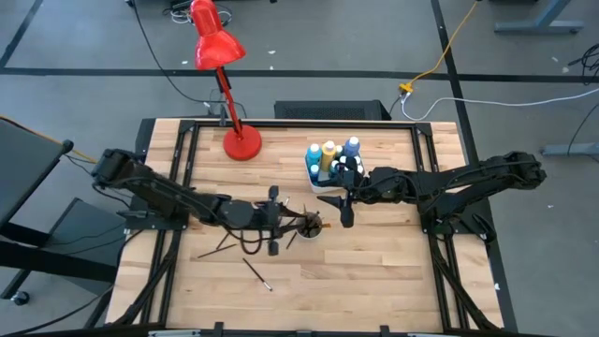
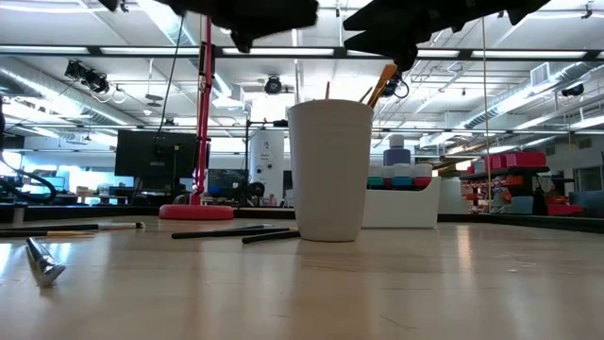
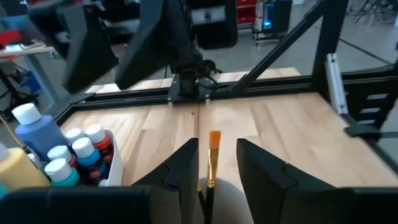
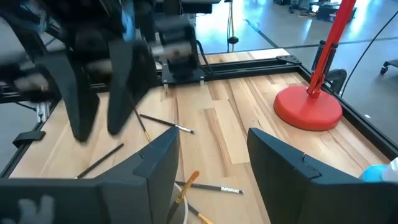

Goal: Pick & Place Paint Supplies
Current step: Put the silver paint brush into the white cup

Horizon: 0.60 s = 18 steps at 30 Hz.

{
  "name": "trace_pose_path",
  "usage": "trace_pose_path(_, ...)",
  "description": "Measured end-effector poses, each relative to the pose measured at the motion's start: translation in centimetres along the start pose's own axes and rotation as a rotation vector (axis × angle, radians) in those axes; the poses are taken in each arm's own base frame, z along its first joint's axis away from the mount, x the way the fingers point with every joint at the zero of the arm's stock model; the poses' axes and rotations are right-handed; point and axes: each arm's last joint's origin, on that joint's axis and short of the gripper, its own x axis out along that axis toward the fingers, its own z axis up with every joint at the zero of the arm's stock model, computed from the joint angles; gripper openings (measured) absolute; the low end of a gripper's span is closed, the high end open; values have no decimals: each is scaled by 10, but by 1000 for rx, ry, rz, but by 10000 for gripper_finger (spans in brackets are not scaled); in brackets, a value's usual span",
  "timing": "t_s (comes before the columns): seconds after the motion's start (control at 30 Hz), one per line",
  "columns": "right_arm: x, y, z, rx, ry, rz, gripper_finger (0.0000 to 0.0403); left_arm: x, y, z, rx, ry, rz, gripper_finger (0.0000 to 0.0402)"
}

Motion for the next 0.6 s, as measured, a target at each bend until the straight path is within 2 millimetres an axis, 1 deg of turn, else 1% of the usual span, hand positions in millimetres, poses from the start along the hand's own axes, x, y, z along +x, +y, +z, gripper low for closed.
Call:
trace_pose_path(0.1, 0, 0, 0, 0, 0, 0, 194, -15, 1, 9, -37, 25, -16, 119)
trace_pose_path(0.2, 0, 0, 0, 0, 0, 0, 194, -29, 1, 8, -66, 124, -37, 117)
trace_pose_path(0.27, 0, 0, 0, 0, 0, 0, 194, -39, 1, 3, -70, 225, -39, 114)
trace_pose_path(0.4, 0, 0, 0, 0, 0, 0, 194, -52, 1, -12, -141, 416, -12, 112)
trace_pose_path(0.47, 0, 0, 0, 0, 1, 0, 194, -57, 1, -20, -183, 497, 15, 112)
trace_pose_path(0.53, 0, 0, 0, 0, 0, 0, 194, -62, 3, -29, -188, 596, 53, 111)
trace_pose_path(0.6, 0, 0, 0, 0, 0, 0, 194, -67, 6, -36, -200, 670, 123, 111)
